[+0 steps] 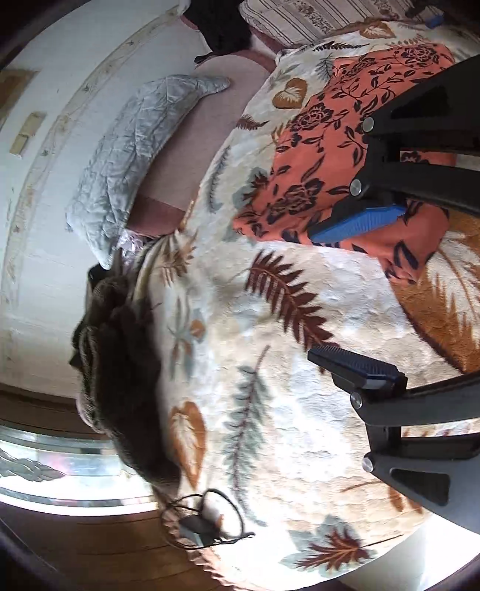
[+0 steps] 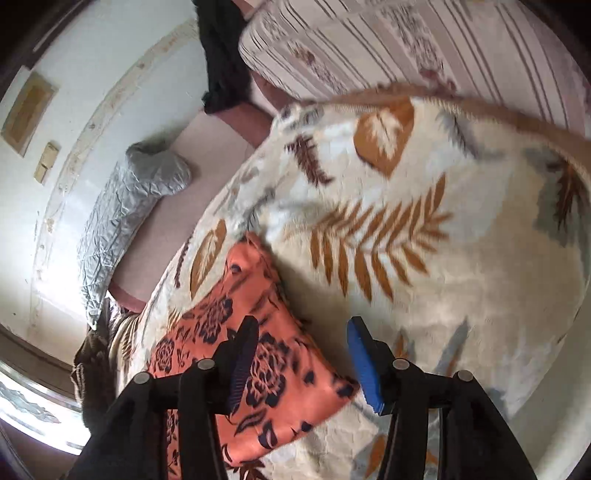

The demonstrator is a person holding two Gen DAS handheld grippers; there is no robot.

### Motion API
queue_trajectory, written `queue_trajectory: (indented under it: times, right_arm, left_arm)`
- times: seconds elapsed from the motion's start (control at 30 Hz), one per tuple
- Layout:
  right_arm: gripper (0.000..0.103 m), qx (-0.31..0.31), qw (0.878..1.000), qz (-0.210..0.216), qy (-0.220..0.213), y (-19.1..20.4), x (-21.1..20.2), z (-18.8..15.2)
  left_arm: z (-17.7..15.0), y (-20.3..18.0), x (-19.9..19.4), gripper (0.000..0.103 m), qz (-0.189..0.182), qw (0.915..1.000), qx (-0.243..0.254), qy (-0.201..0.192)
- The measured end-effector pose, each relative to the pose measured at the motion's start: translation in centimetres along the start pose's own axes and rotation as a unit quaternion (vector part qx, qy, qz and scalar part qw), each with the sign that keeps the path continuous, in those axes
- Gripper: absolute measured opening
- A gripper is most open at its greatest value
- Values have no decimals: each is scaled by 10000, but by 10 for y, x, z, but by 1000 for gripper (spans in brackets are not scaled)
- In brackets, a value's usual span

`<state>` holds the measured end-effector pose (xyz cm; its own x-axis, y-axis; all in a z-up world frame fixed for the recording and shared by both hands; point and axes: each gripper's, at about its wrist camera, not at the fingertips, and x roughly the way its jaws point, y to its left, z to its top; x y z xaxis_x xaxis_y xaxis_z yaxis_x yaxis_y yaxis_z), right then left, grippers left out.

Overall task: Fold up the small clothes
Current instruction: 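Fold the held edge over the garment with the right gripper, then open the right gripper and smooth the fold with both grippers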

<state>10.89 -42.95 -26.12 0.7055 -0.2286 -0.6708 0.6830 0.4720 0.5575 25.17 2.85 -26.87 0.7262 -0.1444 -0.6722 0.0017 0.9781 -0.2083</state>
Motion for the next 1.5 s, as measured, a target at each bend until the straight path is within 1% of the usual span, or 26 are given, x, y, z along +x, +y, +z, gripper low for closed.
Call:
queue_trajectory:
  times: [0.07, 0.1, 0.17, 0.23, 0.3, 0.37, 0.4, 0.47, 0.5, 0.53, 0.6, 0.67, 0.77, 0.87, 0.93, 0.97, 1.0, 1.03, 1.07, 1.13, 1.17, 1.23, 1.27, 1.33, 1.4, 1.5]
  right_arm:
    - [54, -481, 9986, 196, -14, 27, 2, 1]
    - [54, -761, 9967, 281, 55, 44, 9, 0]
    - [53, -1311, 9905, 375, 197, 78, 30, -8]
    - [51, -1683, 9842, 338, 432, 105, 62, -17]
    - [51, -1858, 9791, 160, 805, 119, 101, -24]
    - [51, -2029, 9689, -217, 1398, 123, 150, -32]
    - [51, -2174, 9622, -473, 1571, 122, 171, -35]
    - [52, -2602, 9524, -731, 1412, 138, 180, -37]
    - [51, -2750, 9488, -738, 1366, 149, 178, -37]
    - [51, -2847, 9477, -523, 1342, 162, 176, -37]
    - [51, -3084, 9410, 24, 1391, 196, 172, -46]
    - [51, -3422, 9241, 441, 1646, 238, 179, -67]
    - [51, -3822, 8912, 1126, 2170, 299, 196, -108]
    - [51, -3937, 8586, 1742, 2784, 346, 218, -151]
    - [49, -4009, 8390, 1920, 3139, 369, 238, -180]
    - [47, -3998, 8286, 1930, 3412, 376, 252, -195]
    - [45, -3990, 8238, 1823, 3589, 381, 268, -209]
    - [45, -4031, 8262, 1720, 3539, 384, 277, -217]
    - [45, -4089, 8287, 1774, 3385, 388, 277, -219]
    - [45, -3950, 8356, 1757, 3390, 391, 275, -213]
    - [45, -3804, 8405, 1763, 3431, 389, 270, -206]
    - [45, -3675, 8476, 1998, 3265, 381, 248, -185]
    - [45, -3654, 8515, 2057, 3148, 373, 232, -174]
    - [45, -3606, 8601, 2082, 2946, 350, 200, -149]
    - [45, -3564, 8733, 1993, 2657, 315, 163, -123]
    - [45, -3487, 8981, 1541, 2193, 252, 113, -88]
  left_arm:
    - [1, -21, 5, 60, -21, 9990, 411, -169]
    - [-2, -31, 9, 60, -103, 9981, 593, -151]
    - [-11, -53, 19, 60, -238, 9950, 970, 55]
    - [-23, -71, 33, 65, -187, 9900, 1360, 336]
    - [-37, -83, 55, 68, 108, 9799, 1810, 830]
    - [-51, -82, 77, 69, 315, 9717, 1954, 1289]
    - [-52, -79, 78, 71, 258, 9742, 1863, 1248]
    - [-50, -77, 78, 77, 229, 9757, 1825, 1194]
    - [-51, -75, 80, 81, 200, 9753, 1833, 1215]
    - [-51, -70, 82, 84, 180, 9771, 1741, 1209]
    - [-52, -57, 85, 97, 158, 9836, 1301, 1235]
    - [-53, -42, 90, 102, -26, 9884, 715, 1341]
    - [-58, -52, 87, 103, 79, 9856, 1173, 1217]
    - [-59, -50, 87, 103, 9, 9863, 1099, 1233]
    - [-59, -51, 86, 103, 12, 9858, 1135, 1235]
    - [-59, -51, 85, 103, 22, 9856, 1158, 1230]
    - [-58, -52, 85, 103, 14, 9851, 1177, 1252]
    - [-56, -52, 86, 103, -1, 9838, 1217, 1319]
    - [-53, -53, 86, 103, -26, 9824, 1273, 1367]
    - [-45, -58, 84, 103, 26, 9789, 1507, 1382]
    - [-41, -62, 79, 103, 135, 9784, 1682, 1196]
    - [-36, -70, 63, 103, 388, 9781, 1943, 640]
    - [-34, -72, 56, 103, 350, 9784, 1989, 440]
    - [-31, -77, 44, 103, 276, 9789, 2019, 175]
    - [-34, -85, 41, 103, 421, 9748, 2192, 66]
    - [-43, -97, 53, 103, 383, 9680, 2439, 447]
